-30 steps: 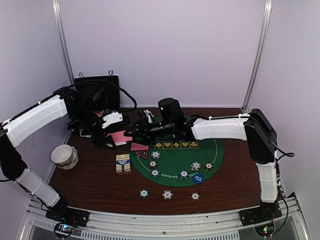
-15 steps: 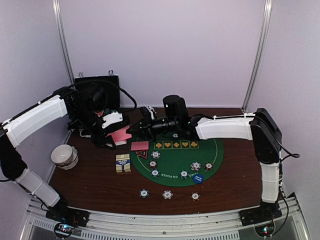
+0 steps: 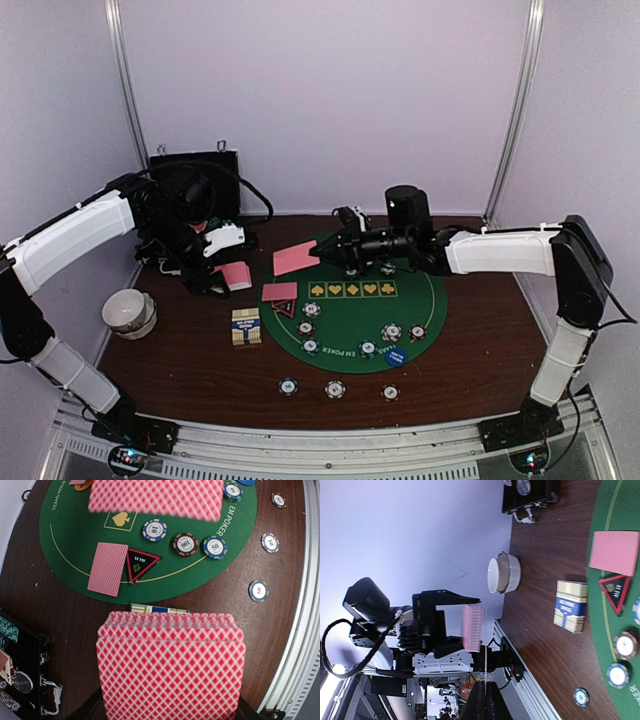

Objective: Distribute texas hold em gaming equipment

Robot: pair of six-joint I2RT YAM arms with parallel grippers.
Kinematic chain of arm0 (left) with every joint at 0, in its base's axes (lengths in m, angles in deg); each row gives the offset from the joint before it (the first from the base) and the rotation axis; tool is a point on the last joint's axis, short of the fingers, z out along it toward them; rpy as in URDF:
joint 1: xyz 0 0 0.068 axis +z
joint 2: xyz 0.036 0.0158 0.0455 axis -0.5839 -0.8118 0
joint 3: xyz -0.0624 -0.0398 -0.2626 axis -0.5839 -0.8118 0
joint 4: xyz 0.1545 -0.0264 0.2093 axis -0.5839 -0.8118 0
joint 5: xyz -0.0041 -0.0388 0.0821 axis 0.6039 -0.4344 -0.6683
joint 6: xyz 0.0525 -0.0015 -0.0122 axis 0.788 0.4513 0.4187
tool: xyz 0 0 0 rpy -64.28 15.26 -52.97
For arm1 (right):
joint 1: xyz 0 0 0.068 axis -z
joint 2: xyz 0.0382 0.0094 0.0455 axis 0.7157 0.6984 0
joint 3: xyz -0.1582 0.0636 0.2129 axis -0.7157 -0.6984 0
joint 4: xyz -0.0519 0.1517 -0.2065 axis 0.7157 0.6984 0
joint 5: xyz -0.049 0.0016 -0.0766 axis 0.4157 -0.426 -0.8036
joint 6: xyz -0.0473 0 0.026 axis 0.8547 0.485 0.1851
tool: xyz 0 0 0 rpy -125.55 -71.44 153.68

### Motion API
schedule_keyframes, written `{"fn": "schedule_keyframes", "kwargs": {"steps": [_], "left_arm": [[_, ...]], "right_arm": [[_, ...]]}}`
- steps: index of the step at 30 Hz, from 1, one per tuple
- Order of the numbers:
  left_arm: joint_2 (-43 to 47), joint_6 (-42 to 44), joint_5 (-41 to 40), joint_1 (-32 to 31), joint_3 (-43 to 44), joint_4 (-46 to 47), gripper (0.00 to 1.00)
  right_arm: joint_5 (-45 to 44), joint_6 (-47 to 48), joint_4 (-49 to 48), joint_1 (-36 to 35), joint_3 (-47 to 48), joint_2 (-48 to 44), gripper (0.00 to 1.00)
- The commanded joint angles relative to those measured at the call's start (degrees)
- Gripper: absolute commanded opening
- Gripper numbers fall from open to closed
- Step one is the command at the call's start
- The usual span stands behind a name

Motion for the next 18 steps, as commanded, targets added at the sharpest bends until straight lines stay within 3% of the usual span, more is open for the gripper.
{"fn": "schedule_keyframes", "kwargs": {"steps": [1,7,18], "left_arm": [[0.6,1.0,-0.3,0.0,0.0,1.1,0.00],[0.5,1.0,0.2,0.0,0.2,0.8,0.00],[0.5,0.9,0.8,0.0,0.9,-0.1,0.00]], "right_arm": [[1.4,5.1,5.1,3.7,-7.8,-5.4,0.00],[-0.1,19.0,25.9,5.6,-13.3,-8.7,0.00],[-6.6,28.6,36.0,6.0,-15.5,-8.3,0.00]]}}
